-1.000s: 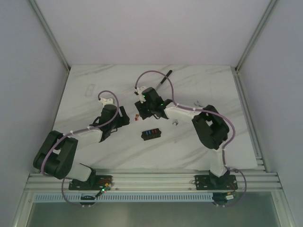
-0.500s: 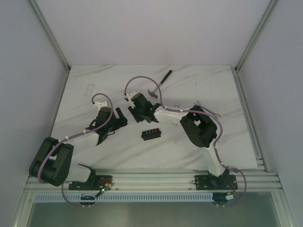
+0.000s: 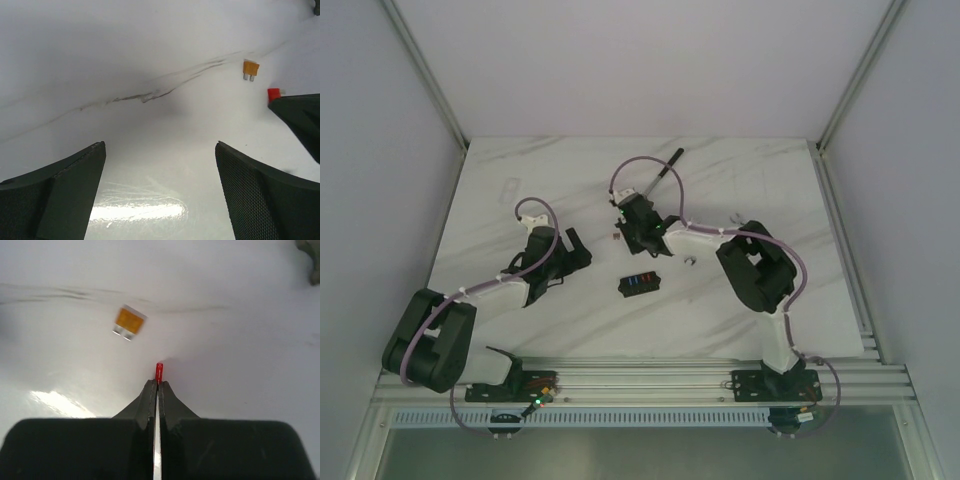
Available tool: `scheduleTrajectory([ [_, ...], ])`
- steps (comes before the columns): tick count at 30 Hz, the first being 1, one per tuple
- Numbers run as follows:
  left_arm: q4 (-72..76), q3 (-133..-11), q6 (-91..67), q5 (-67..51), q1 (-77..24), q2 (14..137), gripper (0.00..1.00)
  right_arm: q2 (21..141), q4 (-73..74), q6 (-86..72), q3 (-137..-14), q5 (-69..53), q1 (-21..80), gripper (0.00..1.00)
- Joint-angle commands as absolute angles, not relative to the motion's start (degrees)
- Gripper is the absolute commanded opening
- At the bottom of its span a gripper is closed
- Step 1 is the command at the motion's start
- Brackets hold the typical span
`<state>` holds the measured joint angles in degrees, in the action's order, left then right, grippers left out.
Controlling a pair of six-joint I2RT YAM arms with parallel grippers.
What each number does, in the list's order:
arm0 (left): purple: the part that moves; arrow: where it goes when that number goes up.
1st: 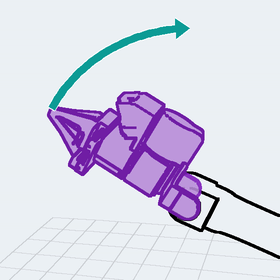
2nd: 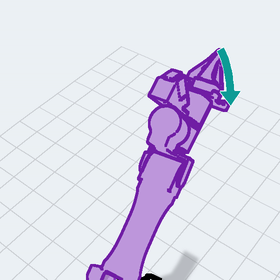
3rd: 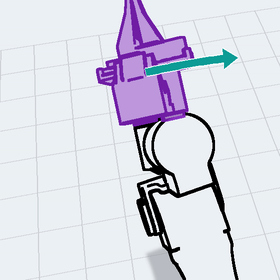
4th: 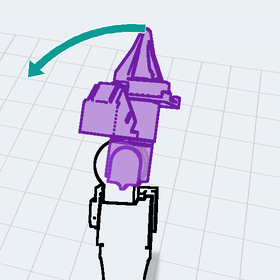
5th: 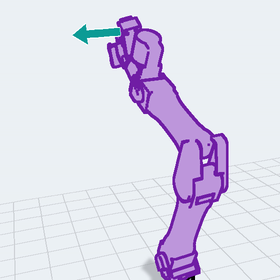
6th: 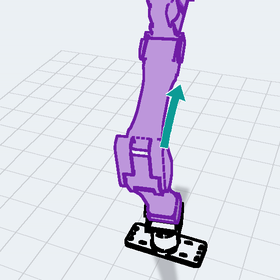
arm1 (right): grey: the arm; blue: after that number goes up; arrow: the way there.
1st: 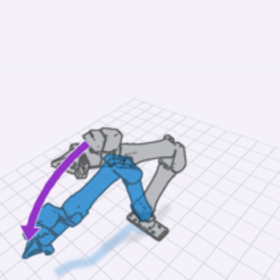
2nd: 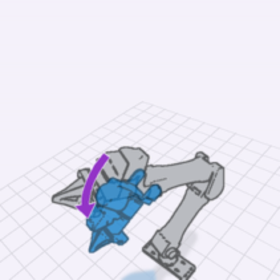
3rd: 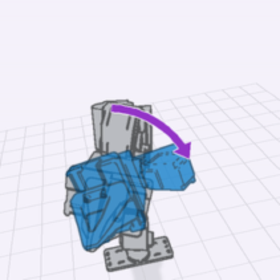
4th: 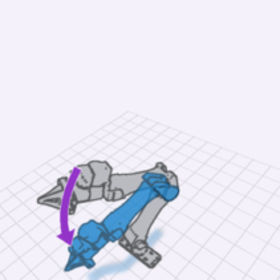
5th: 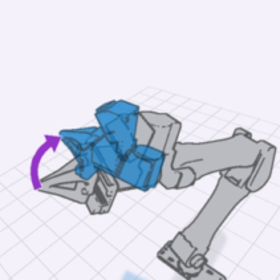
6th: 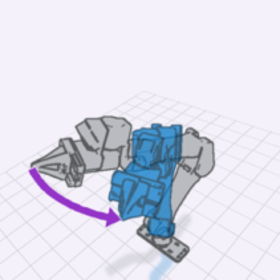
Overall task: Snap on the fuse box
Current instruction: Pick up the fuse from the center of the board.
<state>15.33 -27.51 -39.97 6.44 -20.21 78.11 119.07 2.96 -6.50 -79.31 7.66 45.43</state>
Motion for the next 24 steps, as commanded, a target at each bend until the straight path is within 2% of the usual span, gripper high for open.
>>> scheduleTrajectory([
  [1, 14.7, -28.7, -40.5, 4.4, -19.8, 78.4, 1.0, 115.6, 5.6, -8.3, -75.1, 3.6, 43.0, 0.0],
  [8, 17.0, -28.0, -40.3, 1.1, -19.9, 76.5, 1.0, 110.3, 0.8, -10.6, -69.9, -9.0, 39.0, 0.0],
  [17, 18.3, -27.3, -39.8, -1.9, -20.2, 74.5, 0.98, 108.7, 6.5, -9.6, -69.3, -4.2, 38.7, 0.0],
  [24, 30.2, -23.1, -42.8, -8.6, -21.0, 72.3, 0.93, 101.6, -1.6, -11.6, -63.9, -12.8, 38.3, 0.0],
])
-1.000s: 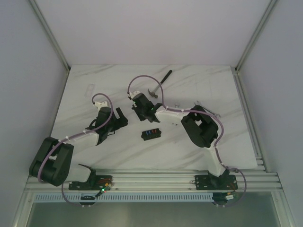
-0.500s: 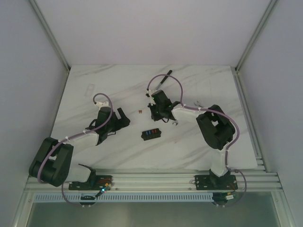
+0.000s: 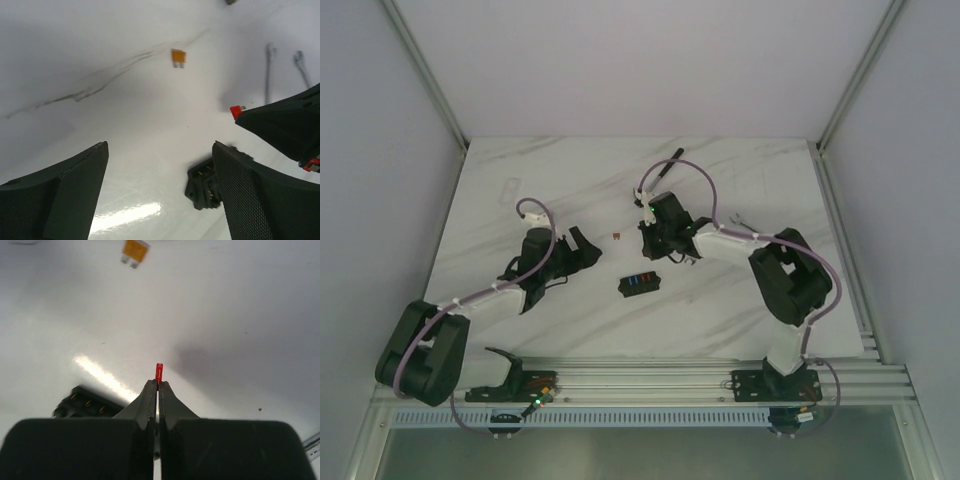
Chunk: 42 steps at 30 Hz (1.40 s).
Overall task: Snap on the fuse box
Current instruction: Pick up the fuse from the center of the board.
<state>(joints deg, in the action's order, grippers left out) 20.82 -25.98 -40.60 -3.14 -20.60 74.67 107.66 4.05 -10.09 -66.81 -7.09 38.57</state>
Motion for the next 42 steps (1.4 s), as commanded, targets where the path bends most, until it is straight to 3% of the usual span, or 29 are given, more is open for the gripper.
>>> scheduleTrajectory([
  [1, 32.8, -22.4, -43.5, -9.8, -21.0, 71.5, 0.92, 100.4, -3.7, -12.0, -62.9, -14.3, 38.1, 0.0],
  [11, 43.4, -20.3, -43.4, -13.9, -24.4, 60.9, 0.85, 89.0, -20.2, -17.1, -54.1, -32.2, 36.4, 0.0],
  [19, 46.7, -20.5, -42.8, -15.5, -27.6, 56.9, 0.64, 84.3, -29.9, -20.6, -50.5, -42.3, 36.3, 0.0],
  [21, 47.8, -20.4, -43.2, -16.1, -27.9, 56.9, 0.6, 83.7, -30.5, -20.8, -50.0, -42.7, 36.3, 0.0],
  [37, 65.8, -16.1, -52.1, -15.3, -31.1, 57.7, 0.53, 79.5, -47.3, -31.6, -44.7, -45.7, 36.1, 0.0],
  [42, 69.6, -16.2, -53.0, -13.4, -33.7, 59.0, 0.47, 79.4, -50.0, -33.2, -43.9, -46.6, 36.1, 0.0],
])
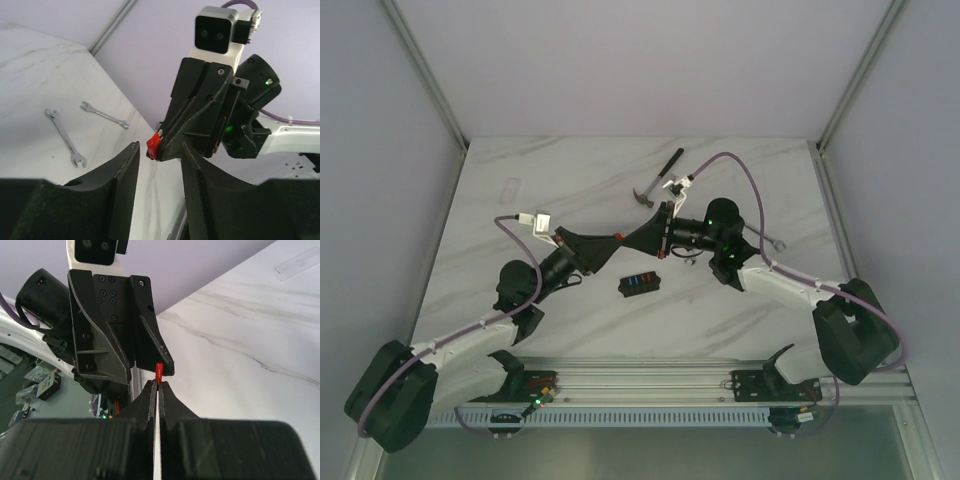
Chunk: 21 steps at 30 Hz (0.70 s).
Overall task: Snap on the fuse box
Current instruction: Pick up the fuse from the center of the board.
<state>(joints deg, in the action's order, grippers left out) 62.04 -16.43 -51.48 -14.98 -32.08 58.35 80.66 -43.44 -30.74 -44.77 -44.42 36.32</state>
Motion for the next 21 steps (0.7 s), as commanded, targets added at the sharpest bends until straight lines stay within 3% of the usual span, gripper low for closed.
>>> scheduleTrajectory([
  [1, 70.0, -16.4, -52.9, -13.3, -34.0, 59.3, 0.46, 79.4, -50.8, -33.6, -43.8, -46.8, 36.0, 0.0],
  [10, 75.5, -16.1, -55.1, -12.4, -35.5, 61.6, 0.27, 78.9, -53.6, -34.7, -42.2, -47.8, 36.1, 0.0],
  [18, 74.7, -16.0, -55.9, -11.5, -35.7, 61.3, 0.02, 79.0, -54.0, -33.8, -41.4, -48.9, 36.0, 0.0],
  [21, 73.2, -15.9, -55.8, -10.8, -35.7, 60.8, 0.0, 78.8, -51.9, -32.3, -41.6, -49.0, 36.0, 0.0],
])
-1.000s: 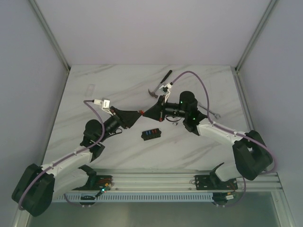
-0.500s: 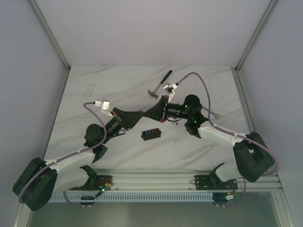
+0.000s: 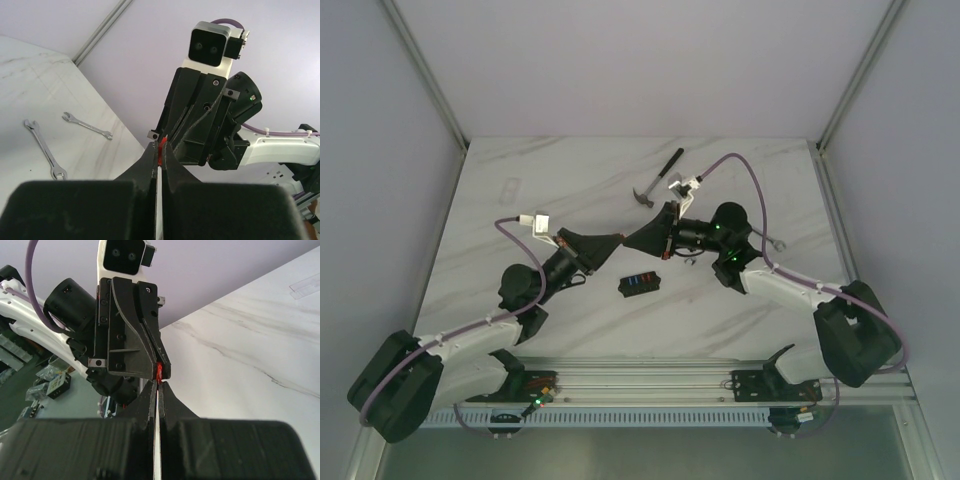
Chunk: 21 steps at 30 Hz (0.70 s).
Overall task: Snap on the fuse box
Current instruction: Pick up the fuse from the center of the board.
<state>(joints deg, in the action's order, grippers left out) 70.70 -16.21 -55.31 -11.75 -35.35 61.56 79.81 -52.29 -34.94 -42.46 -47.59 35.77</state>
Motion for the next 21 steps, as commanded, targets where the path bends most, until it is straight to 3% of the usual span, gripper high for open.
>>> scheduleTrajectory([
  [1, 72.6, -15.9, -55.7, -10.6, -35.7, 60.5, 0.0, 78.7, -50.8, -31.7, -41.6, -48.9, 36.0, 0.0],
  [4, 69.6, -16.0, -55.2, -9.6, -35.7, 59.6, 0.0, 78.2, -47.6, -29.8, -42.0, -48.3, 36.0, 0.06],
  [6, 66.5, -16.0, -54.9, -8.5, -35.7, 58.7, 0.0, 77.5, -42.9, -27.8, -42.3, -46.5, 36.0, 0.21],
  [9, 57.2, -17.0, -53.3, -6.1, -35.7, 56.2, 0.0, 76.5, -31.6, -23.7, -43.8, -40.7, 35.7, 0.3],
  [16, 24.2, -22.7, -49.7, 0.7, -35.7, 51.3, 0.0, 75.0, -6.6, -19.0, -45.1, -21.0, 34.8, 0.35],
  [21, 8.4, -27.2, -49.7, 1.3, -35.7, 53.5, 0.0, 75.3, 3.1, -18.6, -44.2, -9.4, 34.8, 0.36],
])
